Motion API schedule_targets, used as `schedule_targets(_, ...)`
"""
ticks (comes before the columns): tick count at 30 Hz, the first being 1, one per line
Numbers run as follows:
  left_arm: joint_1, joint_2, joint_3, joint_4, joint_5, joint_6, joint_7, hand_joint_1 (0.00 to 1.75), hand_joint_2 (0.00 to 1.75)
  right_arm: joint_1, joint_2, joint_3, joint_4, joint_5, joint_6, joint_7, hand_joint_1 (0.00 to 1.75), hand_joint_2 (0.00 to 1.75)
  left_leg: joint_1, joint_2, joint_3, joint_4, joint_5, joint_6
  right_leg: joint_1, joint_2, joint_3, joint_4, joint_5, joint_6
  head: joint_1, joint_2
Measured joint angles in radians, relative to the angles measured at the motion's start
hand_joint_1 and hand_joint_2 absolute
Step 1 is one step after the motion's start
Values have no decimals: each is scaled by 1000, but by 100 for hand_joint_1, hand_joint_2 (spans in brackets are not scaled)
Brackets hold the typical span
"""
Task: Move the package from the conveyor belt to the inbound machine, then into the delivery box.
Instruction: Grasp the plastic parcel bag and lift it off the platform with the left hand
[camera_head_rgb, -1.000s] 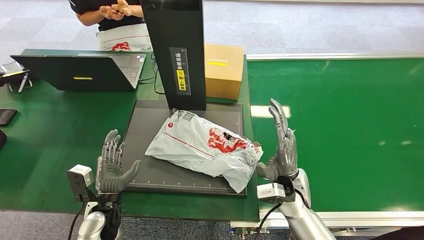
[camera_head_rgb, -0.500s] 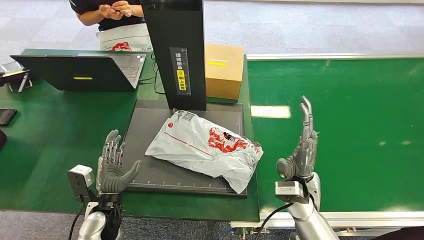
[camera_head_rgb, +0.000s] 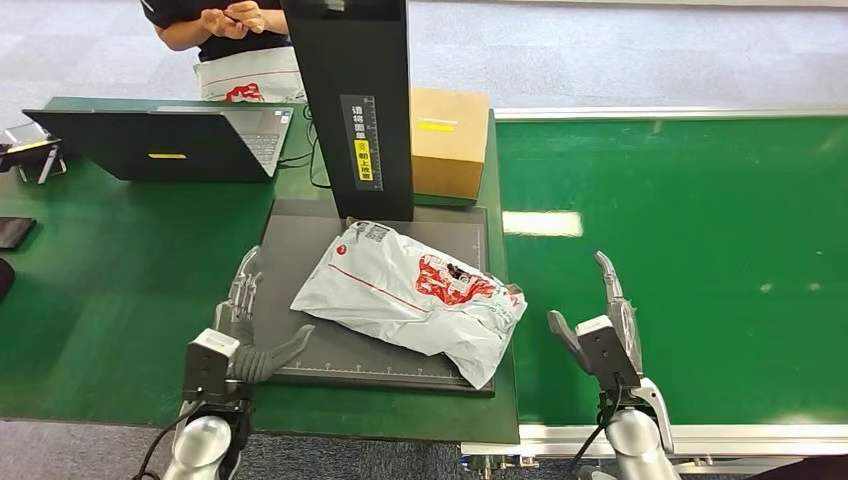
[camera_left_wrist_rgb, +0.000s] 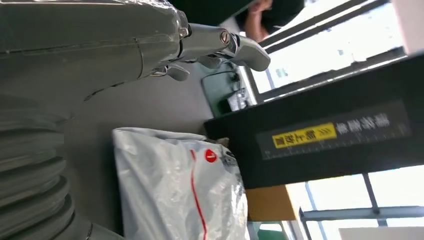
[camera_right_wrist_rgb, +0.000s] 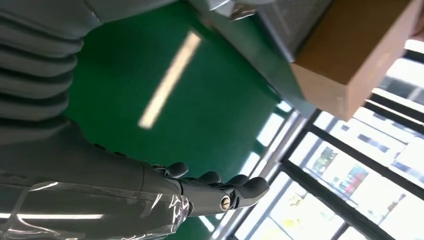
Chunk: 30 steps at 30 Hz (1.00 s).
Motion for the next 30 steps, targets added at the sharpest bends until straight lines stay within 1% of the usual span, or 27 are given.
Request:
schedule_targets(3, -33, 1, -30, 0, -82, 27, 1, 0, 175, 3, 9, -40, 25, 28, 19, 52, 0, 175, 0, 0, 0, 0, 0, 0, 0, 0, 0, 0, 0, 0, 0, 0)
schedule_targets(5, -50, 2, -46, 0, -118, 39, 2, 0, 175, 4, 11, -58, 40, 38, 25, 70, 0, 175, 0, 0, 0, 0, 0, 0, 0, 0, 0, 0, 0, 0, 0, 0)
schedule_targets(14, -73, 8, -77, 0, -140, 46, 5, 0, 175, 5, 18, -91, 76, 47, 28, 83, 0, 175, 0, 1, 0, 0, 0, 0, 0, 1, 0, 0, 0, 0, 0, 0)
schedule_targets(17, -85, 11, -91, 2, -182, 60, 7, 0, 175, 4, 18, -97, 87, 62, 36, 98, 0, 175, 0, 1, 0, 0, 0, 0, 0, 0, 0, 0, 0, 0, 0, 0)
schedule_targets(21, -136, 18, -137, 23, -266, 99, 16, 0, 175, 1, 21, -103, 107, 79, 51, 108, 0, 175, 0, 0, 0, 0, 0, 0, 0, 0, 0, 0, 0, 0, 0, 0)
schedule_targets(25, -188, 24, -197, 64, -356, 129, 44, 0, 175, -1, 24, -104, 123, 81, 55, 108, 0, 175, 0, 0, 0, 0, 0, 0, 0, 0, 0, 0, 0, 0, 0, 0)
schedule_targets(27, -212, 28, -232, 94, -403, 111, 75, 0, 175, -2, 25, -105, 126, 81, 55, 107, 0, 175, 0, 0, 0, 0, 0, 0, 0, 0, 0, 0, 0, 0, 0, 0)
schedule_targets(30, -258, 36, -300, 173, -460, 6, 147, 0, 175, -4, 26, -107, 128, 81, 56, 104, 0, 175, 0, 0, 0, 0, 0, 0, 0, 0, 0, 0, 0, 0, 0, 0)
